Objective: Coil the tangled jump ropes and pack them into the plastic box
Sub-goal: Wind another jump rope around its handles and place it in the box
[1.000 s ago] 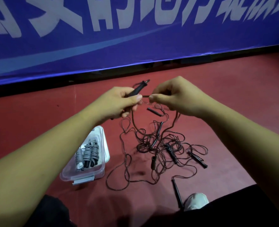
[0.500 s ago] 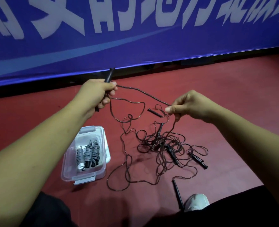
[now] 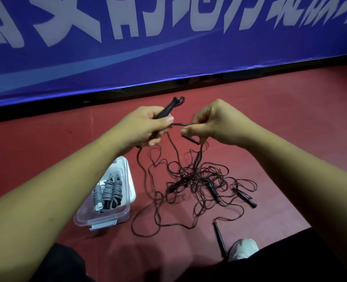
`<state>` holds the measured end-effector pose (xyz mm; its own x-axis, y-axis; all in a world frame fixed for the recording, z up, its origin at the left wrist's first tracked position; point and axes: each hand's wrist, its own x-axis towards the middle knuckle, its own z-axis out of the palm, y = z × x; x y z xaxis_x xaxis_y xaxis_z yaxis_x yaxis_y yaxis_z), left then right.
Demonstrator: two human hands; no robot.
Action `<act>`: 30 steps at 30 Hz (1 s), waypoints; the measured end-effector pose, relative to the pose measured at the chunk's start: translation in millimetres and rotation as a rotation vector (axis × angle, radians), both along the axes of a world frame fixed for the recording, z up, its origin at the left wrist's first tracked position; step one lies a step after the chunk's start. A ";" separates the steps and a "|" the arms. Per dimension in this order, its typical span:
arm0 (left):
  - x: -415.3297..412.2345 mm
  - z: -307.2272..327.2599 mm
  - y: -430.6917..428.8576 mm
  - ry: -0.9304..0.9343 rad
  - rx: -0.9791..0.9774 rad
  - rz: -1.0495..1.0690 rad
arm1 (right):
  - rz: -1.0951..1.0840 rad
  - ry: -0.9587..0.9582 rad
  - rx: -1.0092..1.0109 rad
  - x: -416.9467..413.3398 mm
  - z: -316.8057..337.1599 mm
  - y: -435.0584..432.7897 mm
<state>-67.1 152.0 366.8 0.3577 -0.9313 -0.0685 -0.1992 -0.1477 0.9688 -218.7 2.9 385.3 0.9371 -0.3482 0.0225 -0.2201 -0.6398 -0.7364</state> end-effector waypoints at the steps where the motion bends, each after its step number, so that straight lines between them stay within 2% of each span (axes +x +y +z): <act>1: 1.1 2.3 0.4 0.038 -0.023 0.003 | -0.001 0.006 0.025 -0.8 -2.1 -2.6; 5: 6.1 9.0 0.7 0.202 -0.124 0.078 | -0.005 0.053 0.163 -1.0 -21.5 -16.9; 8: 21.7 13.3 3.5 0.343 -0.196 0.176 | 0.009 0.252 0.099 -9.4 -47.2 -32.1; 10: 35.5 15.2 7.1 0.370 -0.220 0.238 | 0.018 0.366 0.077 -19.1 -62.2 -40.7; 12: 48.0 11.0 9.9 0.243 -0.153 0.322 | -0.028 0.308 0.116 -24.5 -65.6 -47.6; 15: 62.3 -3.1 13.4 -0.101 0.097 0.440 | -0.079 0.117 0.169 -22.2 -50.8 -47.3; 18: 65.4 -11.5 12.8 -0.255 0.199 0.465 | -0.027 0.040 0.099 -18.2 -28.0 -35.6; 20: 58.1 -9.0 9.7 -0.277 0.152 0.437 | 0.012 0.023 0.047 -16.6 -16.6 -24.4; 24: 24.6 0.7 4.6 -0.105 -0.032 0.195 | 0.037 -0.003 -0.002 -9.6 -9.3 -9.2; 27: 7.6 1.8 2.7 -0.100 -0.007 0.027 | 0.022 -0.052 -0.025 -4.8 -5.2 -4.6; 30: 4.8 2.4 2.6 -0.095 0.020 -0.055 | 0.032 -0.046 -0.070 -3.9 -3.2 -2.2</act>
<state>-62.4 154.5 369.1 0.3114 -0.9487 -0.0554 -0.2987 -0.1530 0.9420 -222.6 0.7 382.1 0.9451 -0.3144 0.0888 -0.1659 -0.6959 -0.6988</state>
